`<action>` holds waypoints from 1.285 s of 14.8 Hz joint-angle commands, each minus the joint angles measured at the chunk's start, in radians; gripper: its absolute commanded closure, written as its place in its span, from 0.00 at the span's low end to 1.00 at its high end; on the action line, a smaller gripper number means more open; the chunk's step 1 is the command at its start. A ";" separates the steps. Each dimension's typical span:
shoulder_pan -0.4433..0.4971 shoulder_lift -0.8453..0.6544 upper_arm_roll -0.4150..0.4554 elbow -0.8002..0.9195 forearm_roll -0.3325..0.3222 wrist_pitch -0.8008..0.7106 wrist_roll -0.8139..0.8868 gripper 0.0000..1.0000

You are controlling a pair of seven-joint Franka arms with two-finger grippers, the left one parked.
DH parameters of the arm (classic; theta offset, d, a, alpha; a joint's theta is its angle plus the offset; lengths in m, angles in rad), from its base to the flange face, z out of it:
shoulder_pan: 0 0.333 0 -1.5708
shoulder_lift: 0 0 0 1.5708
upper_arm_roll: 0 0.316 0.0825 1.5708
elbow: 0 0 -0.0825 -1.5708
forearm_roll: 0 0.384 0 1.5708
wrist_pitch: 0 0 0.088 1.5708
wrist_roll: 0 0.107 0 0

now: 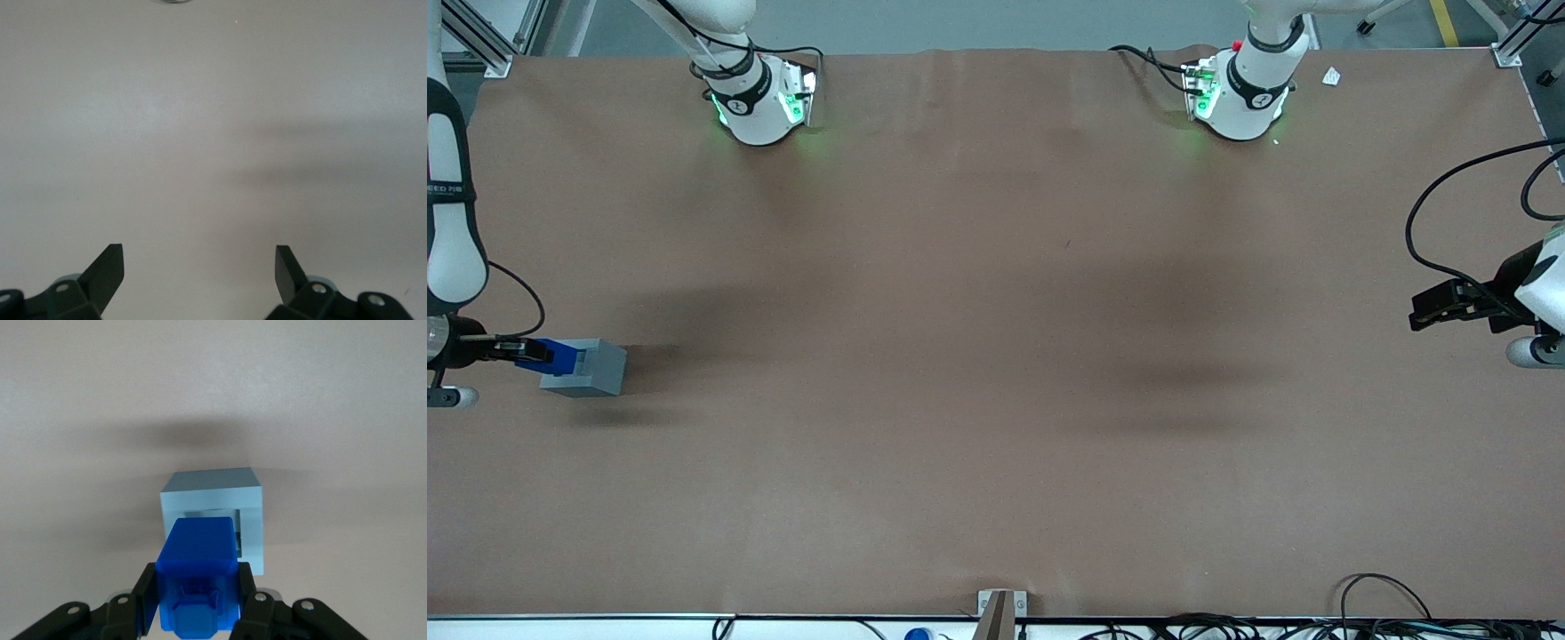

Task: Insert blue part into gray base with right arm
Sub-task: 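Lower the blue block into the gray base's opening and open gripper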

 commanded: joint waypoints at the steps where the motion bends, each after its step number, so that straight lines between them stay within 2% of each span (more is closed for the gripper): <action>1: -0.020 0.019 0.018 0.028 -0.003 -0.011 0.015 1.00; 12: -0.018 0.023 0.017 0.016 -0.012 -0.016 0.003 1.00; 19: -0.013 0.031 0.018 0.007 -0.064 -0.019 -0.012 1.00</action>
